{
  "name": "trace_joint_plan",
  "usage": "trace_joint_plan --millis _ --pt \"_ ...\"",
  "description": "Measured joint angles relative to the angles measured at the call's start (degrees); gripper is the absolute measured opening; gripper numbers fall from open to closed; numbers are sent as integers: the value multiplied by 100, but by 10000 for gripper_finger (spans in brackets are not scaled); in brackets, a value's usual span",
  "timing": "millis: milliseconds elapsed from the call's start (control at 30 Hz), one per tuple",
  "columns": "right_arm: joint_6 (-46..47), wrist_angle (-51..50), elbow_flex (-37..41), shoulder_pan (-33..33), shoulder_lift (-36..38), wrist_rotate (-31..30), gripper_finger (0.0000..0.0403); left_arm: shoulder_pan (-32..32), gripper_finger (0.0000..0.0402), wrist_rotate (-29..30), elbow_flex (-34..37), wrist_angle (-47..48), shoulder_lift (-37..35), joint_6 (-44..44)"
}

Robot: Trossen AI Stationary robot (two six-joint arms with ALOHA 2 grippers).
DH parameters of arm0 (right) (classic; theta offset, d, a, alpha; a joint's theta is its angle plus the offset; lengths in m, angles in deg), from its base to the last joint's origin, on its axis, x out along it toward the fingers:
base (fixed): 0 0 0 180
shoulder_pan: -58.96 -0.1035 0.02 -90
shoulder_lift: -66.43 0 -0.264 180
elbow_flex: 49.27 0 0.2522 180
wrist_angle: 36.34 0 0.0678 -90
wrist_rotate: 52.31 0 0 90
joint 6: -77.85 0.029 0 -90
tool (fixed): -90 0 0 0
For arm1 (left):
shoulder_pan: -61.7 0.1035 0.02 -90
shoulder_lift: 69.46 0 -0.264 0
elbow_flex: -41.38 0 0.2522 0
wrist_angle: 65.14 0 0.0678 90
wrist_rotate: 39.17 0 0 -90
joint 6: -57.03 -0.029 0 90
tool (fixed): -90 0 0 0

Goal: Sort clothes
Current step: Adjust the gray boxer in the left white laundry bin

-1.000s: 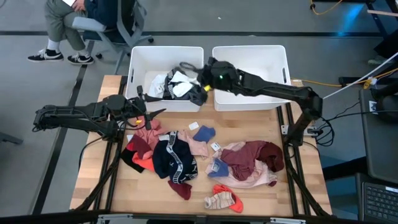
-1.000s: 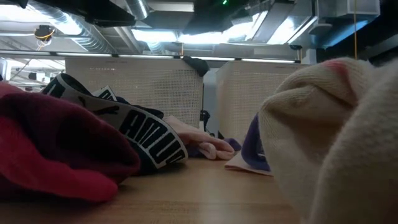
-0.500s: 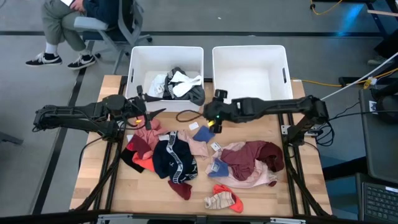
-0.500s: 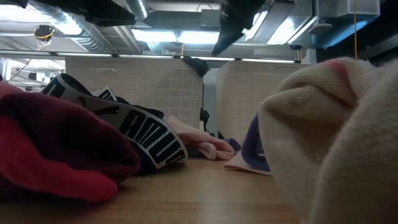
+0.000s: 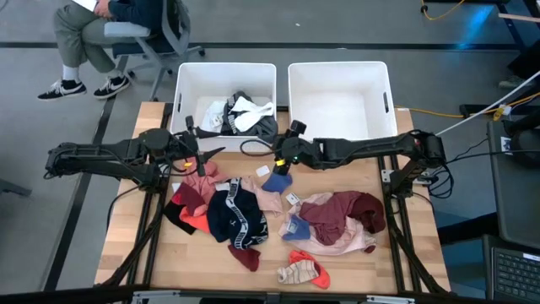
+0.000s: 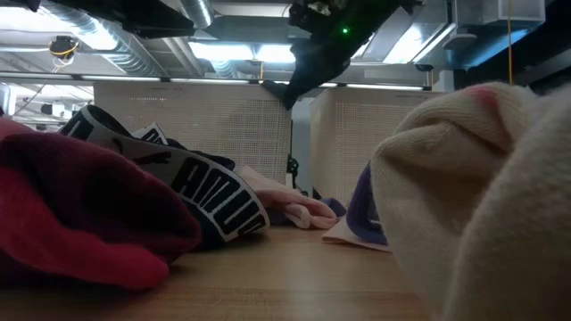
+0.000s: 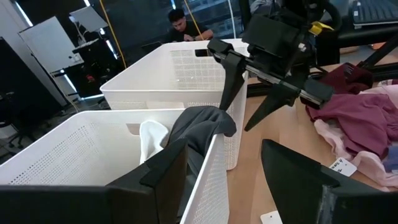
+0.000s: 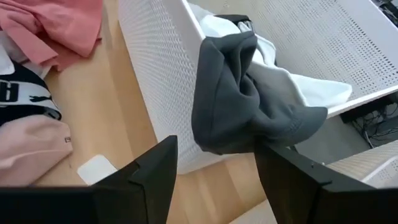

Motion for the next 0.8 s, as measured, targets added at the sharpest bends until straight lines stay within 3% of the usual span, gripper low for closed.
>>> trace_joint_plan --millis 200,567,800 --pt "-3 242 2 -5 0 -15 186 0 194 0 0 -1 -1 2" --pt "-60 295 2 1 0 -221 18 0 194 0 0 -2 -1 3" --pt "-329 16 -201 -31 48 -486 18 0 194 0 0 0 -1 2"
